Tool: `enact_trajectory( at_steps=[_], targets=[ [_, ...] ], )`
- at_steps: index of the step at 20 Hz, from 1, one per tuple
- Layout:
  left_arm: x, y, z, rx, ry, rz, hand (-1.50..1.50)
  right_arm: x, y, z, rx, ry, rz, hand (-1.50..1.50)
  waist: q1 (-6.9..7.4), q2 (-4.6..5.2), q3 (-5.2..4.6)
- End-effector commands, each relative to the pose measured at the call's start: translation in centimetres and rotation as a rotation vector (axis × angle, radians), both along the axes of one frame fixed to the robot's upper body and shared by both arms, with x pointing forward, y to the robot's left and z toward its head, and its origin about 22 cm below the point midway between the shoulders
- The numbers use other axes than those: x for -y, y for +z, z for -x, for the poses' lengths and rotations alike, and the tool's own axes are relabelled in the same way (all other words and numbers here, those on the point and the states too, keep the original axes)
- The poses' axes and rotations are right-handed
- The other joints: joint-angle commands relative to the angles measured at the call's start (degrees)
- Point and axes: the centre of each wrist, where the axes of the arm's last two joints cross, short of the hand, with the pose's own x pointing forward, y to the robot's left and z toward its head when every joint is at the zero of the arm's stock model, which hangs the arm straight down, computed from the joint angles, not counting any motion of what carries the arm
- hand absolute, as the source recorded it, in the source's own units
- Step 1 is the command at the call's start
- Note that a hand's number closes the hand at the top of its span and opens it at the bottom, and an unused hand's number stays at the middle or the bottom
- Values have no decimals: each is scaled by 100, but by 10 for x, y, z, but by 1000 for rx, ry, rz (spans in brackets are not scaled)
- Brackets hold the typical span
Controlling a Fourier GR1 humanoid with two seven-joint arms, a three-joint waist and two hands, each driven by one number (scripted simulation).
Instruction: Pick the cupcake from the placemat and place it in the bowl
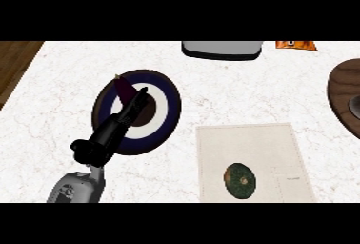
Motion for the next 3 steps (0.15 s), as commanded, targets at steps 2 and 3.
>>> enact_trajectory(
  at_steps=[2,3],
  targets=[
    [5,4,0,19,-10,-1,0,8,-1,10,-17,119,-90,-150,23,19,27],
    [0,4,0,9,-2,4,0,11,-2,13,-12,107,-98,-150,10,23,37]
  ],
)
